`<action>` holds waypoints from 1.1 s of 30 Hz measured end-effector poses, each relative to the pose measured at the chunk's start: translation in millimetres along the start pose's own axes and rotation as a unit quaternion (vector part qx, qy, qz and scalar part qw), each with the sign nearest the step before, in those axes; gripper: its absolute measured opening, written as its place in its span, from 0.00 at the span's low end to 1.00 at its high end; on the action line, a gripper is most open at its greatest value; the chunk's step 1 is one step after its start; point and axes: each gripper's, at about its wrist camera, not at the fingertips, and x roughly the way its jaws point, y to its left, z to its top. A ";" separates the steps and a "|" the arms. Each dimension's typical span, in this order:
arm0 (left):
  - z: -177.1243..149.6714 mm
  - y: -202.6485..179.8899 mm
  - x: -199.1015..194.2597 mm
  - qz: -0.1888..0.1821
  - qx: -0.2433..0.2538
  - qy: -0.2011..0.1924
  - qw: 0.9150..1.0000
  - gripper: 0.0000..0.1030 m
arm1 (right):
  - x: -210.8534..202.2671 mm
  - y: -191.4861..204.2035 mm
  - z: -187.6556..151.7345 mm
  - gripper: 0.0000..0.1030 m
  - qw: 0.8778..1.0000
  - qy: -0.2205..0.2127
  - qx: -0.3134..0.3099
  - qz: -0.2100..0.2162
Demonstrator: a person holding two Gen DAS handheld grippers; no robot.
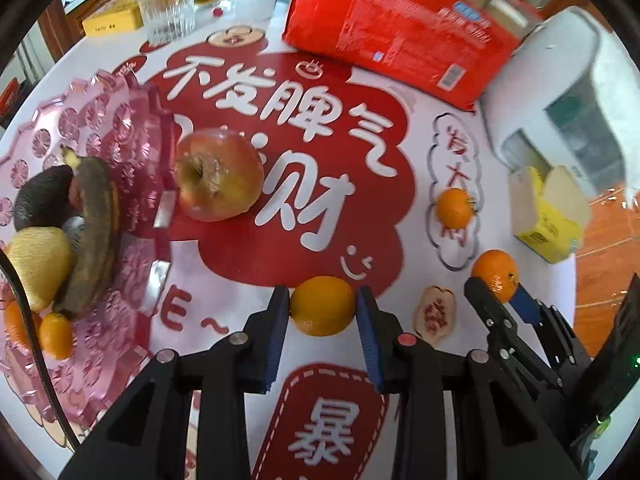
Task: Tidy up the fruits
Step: 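Grasp a small mandarin with the left tool while the right tool grasps an orange, then carry mandarin and orange into the pink bowl and open both tools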
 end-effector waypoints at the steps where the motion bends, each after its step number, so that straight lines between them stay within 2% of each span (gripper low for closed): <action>1: -1.4 -0.2 -6.1 -0.003 0.002 -0.003 1.000 0.31 | -7.6 3.2 -0.3 0.43 1.000 -0.004 0.002 -0.002; 13: -15.8 22.9 -80.3 -0.030 0.028 -0.036 0.999 0.31 | -68.2 60.0 -0.1 0.43 0.999 -0.037 -0.004 -0.008; 22: -19.2 70.7 -124.7 -0.033 0.047 -0.051 0.997 0.31 | -99.0 127.2 3.9 0.43 0.998 -0.061 0.000 0.008; 33: -4.9 141.5 -154.5 -0.030 0.067 -0.057 0.996 0.31 | -100.1 211.6 5.3 0.43 0.997 -0.065 0.004 0.031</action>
